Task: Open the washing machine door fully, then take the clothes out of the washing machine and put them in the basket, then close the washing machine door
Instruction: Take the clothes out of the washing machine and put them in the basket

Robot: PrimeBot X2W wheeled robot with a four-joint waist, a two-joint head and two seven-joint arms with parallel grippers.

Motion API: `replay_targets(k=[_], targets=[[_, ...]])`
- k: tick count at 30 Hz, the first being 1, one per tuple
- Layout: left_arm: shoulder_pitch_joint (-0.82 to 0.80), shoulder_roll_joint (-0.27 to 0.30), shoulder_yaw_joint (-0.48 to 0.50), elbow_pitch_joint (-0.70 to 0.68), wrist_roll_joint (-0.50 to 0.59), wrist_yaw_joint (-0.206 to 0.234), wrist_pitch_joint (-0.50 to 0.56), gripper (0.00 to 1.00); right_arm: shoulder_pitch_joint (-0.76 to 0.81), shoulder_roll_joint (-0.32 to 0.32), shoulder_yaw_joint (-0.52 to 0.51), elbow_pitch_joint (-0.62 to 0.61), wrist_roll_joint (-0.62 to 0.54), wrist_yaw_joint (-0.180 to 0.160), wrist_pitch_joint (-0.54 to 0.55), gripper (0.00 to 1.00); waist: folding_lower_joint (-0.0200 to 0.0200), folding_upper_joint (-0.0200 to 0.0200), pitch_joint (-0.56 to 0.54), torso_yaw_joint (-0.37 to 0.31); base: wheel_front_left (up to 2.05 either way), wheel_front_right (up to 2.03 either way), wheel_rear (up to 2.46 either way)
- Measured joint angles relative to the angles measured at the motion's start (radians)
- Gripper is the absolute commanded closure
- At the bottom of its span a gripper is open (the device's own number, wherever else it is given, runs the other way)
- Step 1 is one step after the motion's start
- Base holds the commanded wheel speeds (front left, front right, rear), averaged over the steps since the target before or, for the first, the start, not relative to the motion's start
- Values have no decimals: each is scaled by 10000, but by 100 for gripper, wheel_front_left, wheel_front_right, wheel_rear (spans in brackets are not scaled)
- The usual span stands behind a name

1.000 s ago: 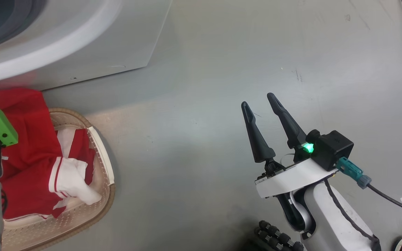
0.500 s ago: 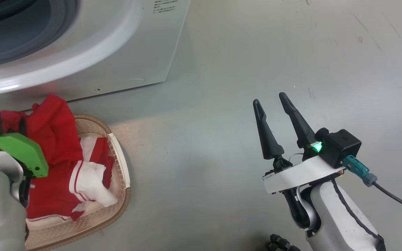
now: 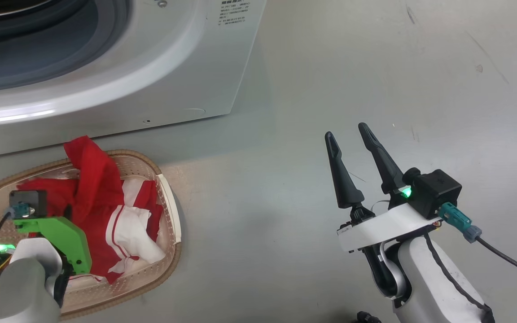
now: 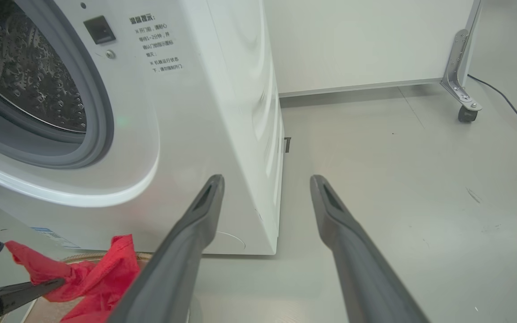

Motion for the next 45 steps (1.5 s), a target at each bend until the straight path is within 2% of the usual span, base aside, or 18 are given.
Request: replay_targets(k=[15, 19, 30, 39, 45], targets=[[388, -10, -372, 1233, 90, -79, 1404, 100, 25, 0, 42, -59, -59, 4, 0, 0, 0, 0, 401, -233, 0, 0, 0], [266, 29, 84, 1179, -284, -81, 1336, 100, 24, 0, 19, -117, -79, 2, 0, 0, 0, 0, 551, -242, 0, 0, 0], [-297, 437, 15, 1363, -142, 23, 1561, 100, 8, 2, 98, -224, -242, 4, 0, 0, 0, 0, 1117, -270, 0, 0, 0], [-682, 460, -339, 1601, 115, 194, 1739, 100, -30, 4, 0, -359, -422, -4, 0, 0, 0, 0, 1674, -373, 0, 0, 0], [-678, 232, -186, 1994, 21, 198, 1883, 100, -55, 4, -4, -360, -422, -6, 0, 0, 0, 0, 1836, -360, 0, 0, 0]])
